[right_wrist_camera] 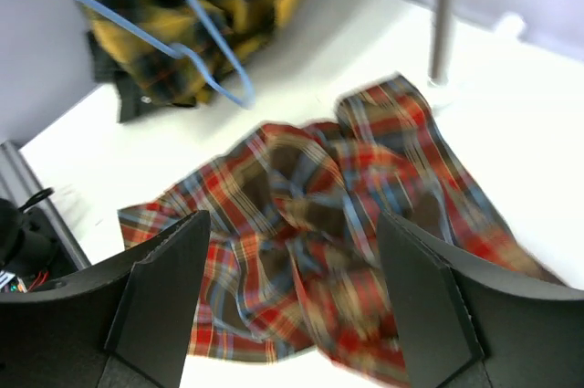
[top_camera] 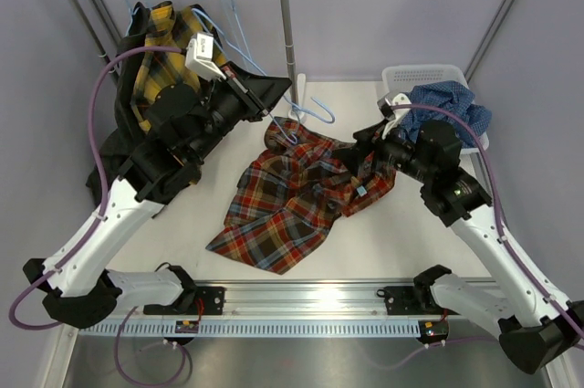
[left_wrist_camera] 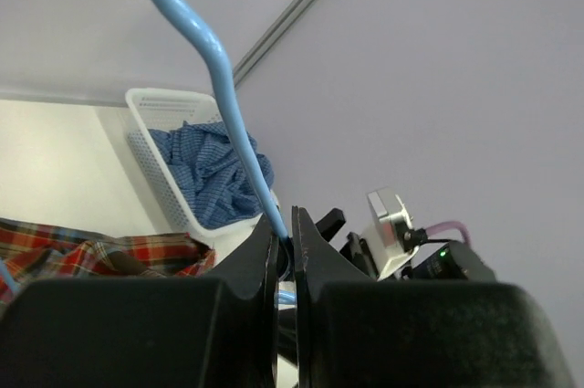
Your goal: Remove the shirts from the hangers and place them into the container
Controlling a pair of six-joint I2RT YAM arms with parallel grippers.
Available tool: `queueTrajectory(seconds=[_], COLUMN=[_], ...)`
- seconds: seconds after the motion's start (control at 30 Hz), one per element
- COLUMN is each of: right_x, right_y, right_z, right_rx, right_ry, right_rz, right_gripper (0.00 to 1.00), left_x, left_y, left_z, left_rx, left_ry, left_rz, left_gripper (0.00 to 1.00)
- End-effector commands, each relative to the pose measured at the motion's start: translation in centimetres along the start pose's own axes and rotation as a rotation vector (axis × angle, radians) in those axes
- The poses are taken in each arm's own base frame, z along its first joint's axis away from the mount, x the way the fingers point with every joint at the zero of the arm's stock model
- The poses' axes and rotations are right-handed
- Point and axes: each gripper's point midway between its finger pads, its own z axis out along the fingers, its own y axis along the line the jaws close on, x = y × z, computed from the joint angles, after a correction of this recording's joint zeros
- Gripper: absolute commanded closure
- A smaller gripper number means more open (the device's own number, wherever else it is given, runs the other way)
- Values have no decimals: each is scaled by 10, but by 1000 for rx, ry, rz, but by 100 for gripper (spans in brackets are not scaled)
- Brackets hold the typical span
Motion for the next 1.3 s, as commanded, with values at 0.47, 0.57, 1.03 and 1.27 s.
queueTrajectory(seconds=[0.47, 0.57, 1.03, 1.27], right_x=[-26, -31, -21, -10], right_y=[60, 56, 42, 45], right_z=[42, 48, 48, 22], right_rx=[-272, -257, -180, -168], right_ry=[-147, -151, -126, -84], right_rz=[-192, -206, -212, -169], right_gripper=[20, 21, 100, 100], left_x=[-29, -25, -35, -29], left_y=[-26, -32, -2, 30], left_z=[7, 8, 0, 5], left_rx=[97, 131, 63, -3], left_ry=[-104, -75, -117, -120], left_rz=[-309, -353, -354, -361], left_gripper=[100, 100, 100, 76])
